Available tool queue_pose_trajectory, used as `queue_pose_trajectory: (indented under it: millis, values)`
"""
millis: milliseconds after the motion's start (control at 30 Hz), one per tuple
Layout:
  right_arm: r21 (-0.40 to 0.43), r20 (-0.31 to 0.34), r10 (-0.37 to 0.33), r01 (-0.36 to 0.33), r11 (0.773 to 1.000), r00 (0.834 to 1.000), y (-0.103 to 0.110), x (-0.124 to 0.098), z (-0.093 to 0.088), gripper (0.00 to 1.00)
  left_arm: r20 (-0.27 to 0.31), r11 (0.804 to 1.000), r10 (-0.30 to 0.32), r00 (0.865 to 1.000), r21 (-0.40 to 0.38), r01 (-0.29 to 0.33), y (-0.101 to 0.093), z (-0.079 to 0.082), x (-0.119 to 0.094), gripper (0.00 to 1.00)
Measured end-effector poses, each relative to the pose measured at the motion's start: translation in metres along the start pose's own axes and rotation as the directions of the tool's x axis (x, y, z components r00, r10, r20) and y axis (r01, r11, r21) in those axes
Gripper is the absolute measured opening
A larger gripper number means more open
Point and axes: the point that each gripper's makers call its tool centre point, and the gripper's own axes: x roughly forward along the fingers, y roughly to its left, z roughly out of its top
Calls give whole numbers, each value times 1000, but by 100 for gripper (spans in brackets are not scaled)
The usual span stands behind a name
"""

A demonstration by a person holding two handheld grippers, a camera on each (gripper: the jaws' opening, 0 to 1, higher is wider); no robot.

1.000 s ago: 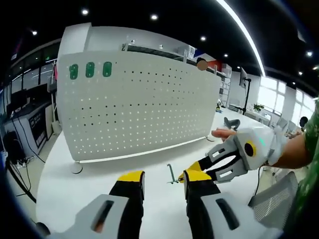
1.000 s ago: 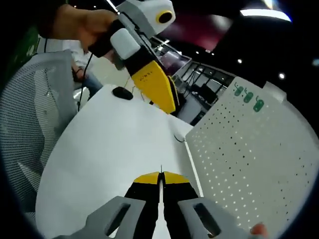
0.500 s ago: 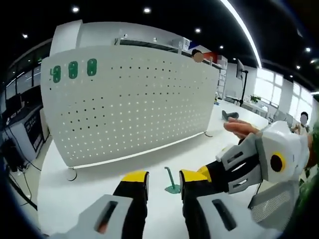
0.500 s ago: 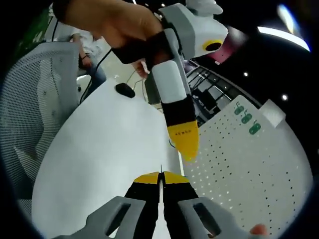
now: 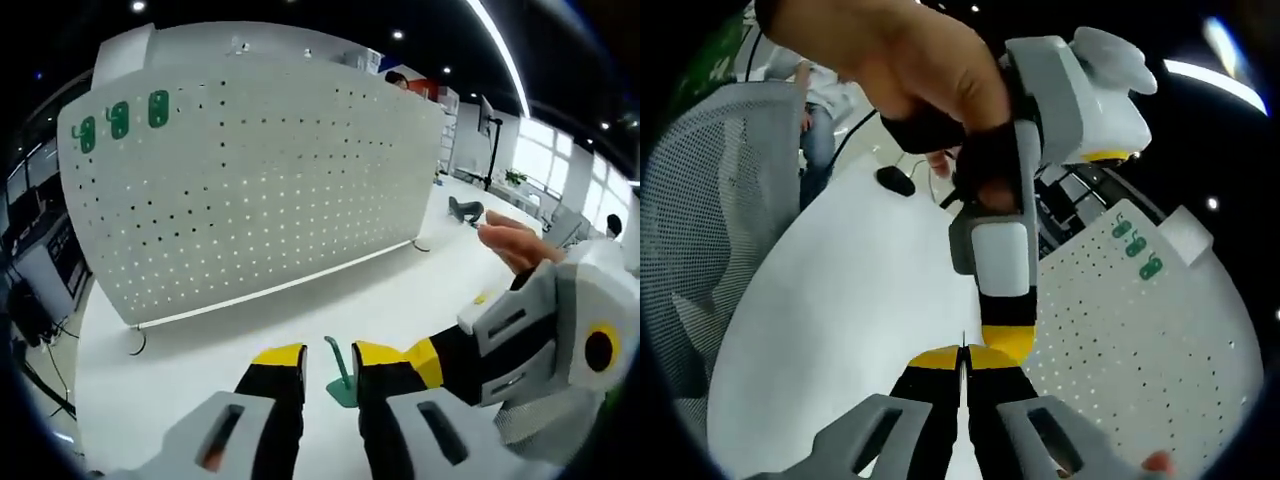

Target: Insert the hook assembly into the mounting plate slot until the hook locks in place.

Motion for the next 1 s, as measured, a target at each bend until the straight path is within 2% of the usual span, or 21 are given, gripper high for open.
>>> queue_pose_trajectory:
  millis: [167, 633, 900, 1000]
  values:
    - [-8, 0, -2, 2, 1000, 1000, 0, -1, 1, 0, -26, 1000, 15, 1000, -20, -16, 2, -3, 3, 16]
    - [-37, -8, -5, 5, 999, 1000, 1, -1, 4, 0, -29, 999, 2, 1000, -54, -4, -5, -4, 3, 4]
    - [-14, 0, -24, 24, 1000, 1000, -4, -2, 6, 0, 18, 998, -4, 1000, -64, 5, -5, 3, -1, 2]
    - [28, 11, -26, 26, 999, 1000, -6, -2, 8, 1, 33, 998, -2, 999, -58, 4, -5, 6, -2, 2]
